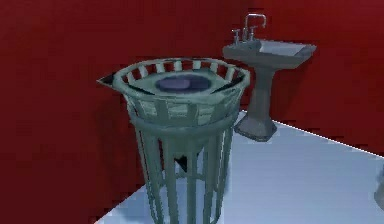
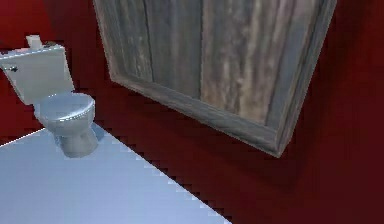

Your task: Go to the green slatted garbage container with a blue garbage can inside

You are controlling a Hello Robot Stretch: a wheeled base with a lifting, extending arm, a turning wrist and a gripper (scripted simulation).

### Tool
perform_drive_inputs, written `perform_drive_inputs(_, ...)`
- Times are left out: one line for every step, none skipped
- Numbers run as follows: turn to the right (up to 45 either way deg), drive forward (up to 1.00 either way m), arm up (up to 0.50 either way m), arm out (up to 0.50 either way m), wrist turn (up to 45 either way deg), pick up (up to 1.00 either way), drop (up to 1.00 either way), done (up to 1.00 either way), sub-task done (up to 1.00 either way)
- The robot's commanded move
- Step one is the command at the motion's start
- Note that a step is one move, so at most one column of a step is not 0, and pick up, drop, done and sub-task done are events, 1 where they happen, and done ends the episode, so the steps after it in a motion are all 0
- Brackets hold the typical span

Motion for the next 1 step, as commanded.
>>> perform_drive_inputs(0.0,0.00,0.00,0.00,0.0,0.00,0.00,1.00,0.00)
